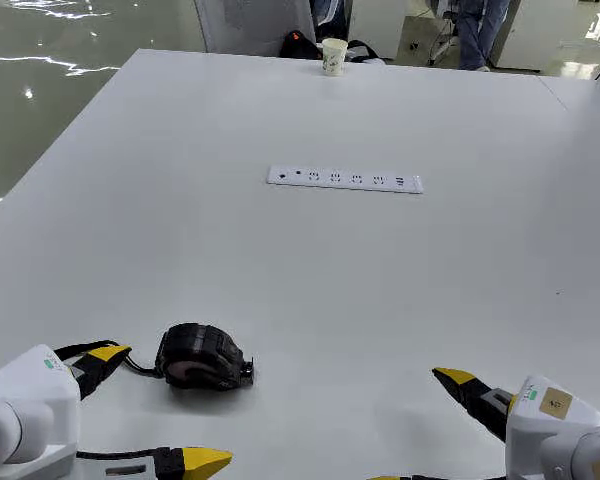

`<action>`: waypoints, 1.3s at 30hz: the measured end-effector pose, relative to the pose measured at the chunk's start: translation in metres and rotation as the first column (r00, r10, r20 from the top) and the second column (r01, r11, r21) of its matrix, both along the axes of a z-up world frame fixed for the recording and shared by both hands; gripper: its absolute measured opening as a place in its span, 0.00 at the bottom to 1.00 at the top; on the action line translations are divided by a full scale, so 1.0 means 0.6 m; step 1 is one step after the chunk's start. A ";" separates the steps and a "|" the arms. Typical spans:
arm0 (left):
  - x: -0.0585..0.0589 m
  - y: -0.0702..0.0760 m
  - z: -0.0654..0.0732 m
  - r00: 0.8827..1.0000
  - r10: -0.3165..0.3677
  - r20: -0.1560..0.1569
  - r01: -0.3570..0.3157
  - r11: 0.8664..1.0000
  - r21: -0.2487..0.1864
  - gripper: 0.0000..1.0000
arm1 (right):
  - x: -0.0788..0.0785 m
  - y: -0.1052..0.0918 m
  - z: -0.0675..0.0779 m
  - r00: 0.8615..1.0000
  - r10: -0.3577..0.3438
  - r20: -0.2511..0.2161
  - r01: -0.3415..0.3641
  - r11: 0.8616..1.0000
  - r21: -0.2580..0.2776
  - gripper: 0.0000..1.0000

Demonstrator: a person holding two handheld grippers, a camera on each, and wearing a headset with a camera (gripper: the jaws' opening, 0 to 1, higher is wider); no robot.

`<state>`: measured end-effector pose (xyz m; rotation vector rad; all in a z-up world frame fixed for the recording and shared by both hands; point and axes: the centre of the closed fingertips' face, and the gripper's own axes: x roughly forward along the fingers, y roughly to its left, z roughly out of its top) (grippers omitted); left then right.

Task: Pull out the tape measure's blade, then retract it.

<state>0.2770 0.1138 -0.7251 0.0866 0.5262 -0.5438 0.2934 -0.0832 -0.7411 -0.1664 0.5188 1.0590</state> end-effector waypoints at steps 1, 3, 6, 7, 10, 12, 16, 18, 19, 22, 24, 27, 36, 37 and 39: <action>0.001 0.001 0.001 1.000 0.002 0.002 -0.002 1.000 0.001 0.99 | 0.000 0.000 0.000 1.000 -0.001 -0.001 0.001 1.000 -0.001 0.99; 0.003 0.002 0.003 1.000 0.006 0.004 -0.006 1.000 -0.007 0.99 | 0.000 -0.001 -0.001 1.000 -0.002 0.000 0.002 1.000 0.001 0.99; 0.005 0.004 0.006 1.000 0.009 0.014 -0.009 1.000 0.000 0.99 | 0.001 -0.001 -0.001 1.000 -0.003 -0.001 0.003 1.000 -0.001 0.99; 0.005 0.001 0.006 1.000 0.004 0.010 -0.004 1.000 -0.009 0.99 | 0.001 -0.001 0.000 1.000 -0.005 0.000 0.005 1.000 0.001 0.99; 0.002 0.000 0.004 1.000 -0.003 -0.002 0.003 1.000 -0.009 0.97 | 0.002 -0.002 0.001 1.000 -0.006 0.001 0.006 1.000 0.001 0.99; 0.002 -0.001 0.004 1.000 -0.003 0.000 0.003 1.000 -0.006 0.97 | 0.002 -0.002 0.002 1.000 -0.008 0.001 0.008 1.000 0.001 0.99; 0.002 0.003 0.004 1.000 0.010 -0.007 -0.010 1.000 0.002 0.97 | 0.003 -0.004 0.002 1.000 -0.011 0.002 0.011 1.000 0.002 0.99; 0.001 0.003 0.004 1.000 0.010 -0.012 -0.010 1.000 0.001 0.95 | 0.003 -0.004 0.002 1.000 -0.011 0.003 0.011 1.000 0.001 0.99; 0.001 0.003 0.003 1.000 0.008 -0.015 -0.008 1.000 0.001 0.94 | 0.003 -0.005 0.002 1.000 -0.012 0.003 0.012 1.000 0.001 0.99; 0.001 0.001 0.005 1.000 0.005 -0.014 -0.005 1.000 -0.002 0.94 | 0.003 -0.006 0.002 1.000 -0.014 0.003 0.014 1.000 0.000 0.99; 0.000 0.001 0.004 1.000 0.001 -0.016 -0.001 1.000 -0.002 0.94 | 0.003 -0.007 0.003 1.000 -0.016 0.004 0.016 1.000 0.003 0.99; -0.003 0.000 0.002 1.000 -0.004 -0.030 0.003 1.000 -0.006 0.90 | 0.003 -0.008 0.003 1.000 -0.016 0.004 0.016 1.000 0.000 0.99; -0.005 0.000 0.000 1.000 -0.007 -0.027 0.007 1.000 -0.011 0.97 | 0.004 -0.008 0.003 1.000 -0.016 0.006 0.016 1.000 0.001 0.99; -0.005 0.001 -0.001 1.000 -0.006 -0.026 0.006 1.000 -0.011 0.99 | 0.004 -0.008 0.003 1.000 -0.017 0.005 0.017 1.000 0.002 0.99; -0.005 0.001 -0.001 1.000 -0.008 -0.025 0.008 1.000 -0.012 0.99 | 0.004 -0.008 0.003 1.000 -0.017 0.006 0.017 1.000 0.002 0.99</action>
